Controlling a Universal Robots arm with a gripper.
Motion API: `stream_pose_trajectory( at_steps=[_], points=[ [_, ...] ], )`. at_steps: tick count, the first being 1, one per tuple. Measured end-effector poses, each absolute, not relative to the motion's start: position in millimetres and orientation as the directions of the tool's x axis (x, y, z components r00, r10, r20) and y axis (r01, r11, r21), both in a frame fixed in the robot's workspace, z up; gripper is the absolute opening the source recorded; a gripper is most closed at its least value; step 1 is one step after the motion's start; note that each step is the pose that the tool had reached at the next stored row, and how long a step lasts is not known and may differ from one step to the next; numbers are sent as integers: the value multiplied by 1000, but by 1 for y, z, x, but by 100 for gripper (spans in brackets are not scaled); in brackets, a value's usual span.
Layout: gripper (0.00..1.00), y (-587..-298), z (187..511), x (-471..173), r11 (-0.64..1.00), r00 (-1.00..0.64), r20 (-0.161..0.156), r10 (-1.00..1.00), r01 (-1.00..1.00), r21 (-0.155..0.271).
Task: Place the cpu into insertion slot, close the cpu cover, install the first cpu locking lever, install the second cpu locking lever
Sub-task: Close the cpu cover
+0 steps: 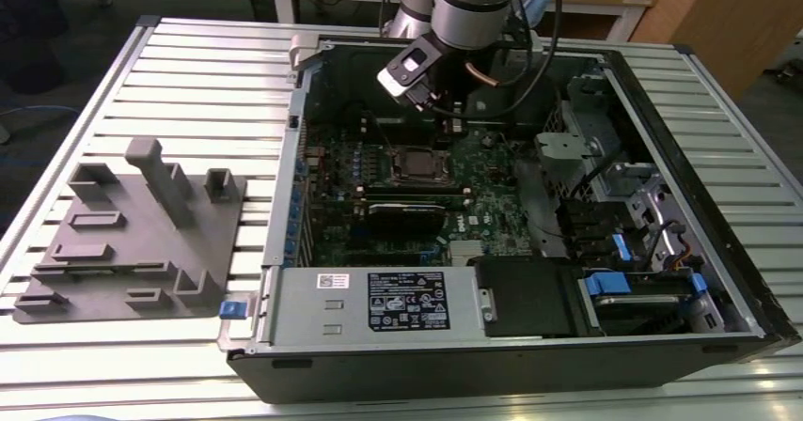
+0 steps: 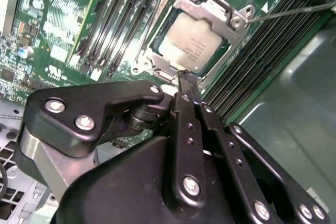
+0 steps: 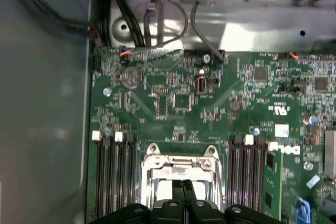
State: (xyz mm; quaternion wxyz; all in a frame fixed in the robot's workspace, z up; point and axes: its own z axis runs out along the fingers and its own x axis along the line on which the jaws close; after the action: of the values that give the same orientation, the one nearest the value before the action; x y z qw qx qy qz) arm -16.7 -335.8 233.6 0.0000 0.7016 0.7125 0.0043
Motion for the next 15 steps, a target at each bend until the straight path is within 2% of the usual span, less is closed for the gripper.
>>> stream_pose_trajectory(
  at_steps=[15],
  points=[
    [11,-336,233,-33,15,-15,6,1000,1000,6]
  ],
)
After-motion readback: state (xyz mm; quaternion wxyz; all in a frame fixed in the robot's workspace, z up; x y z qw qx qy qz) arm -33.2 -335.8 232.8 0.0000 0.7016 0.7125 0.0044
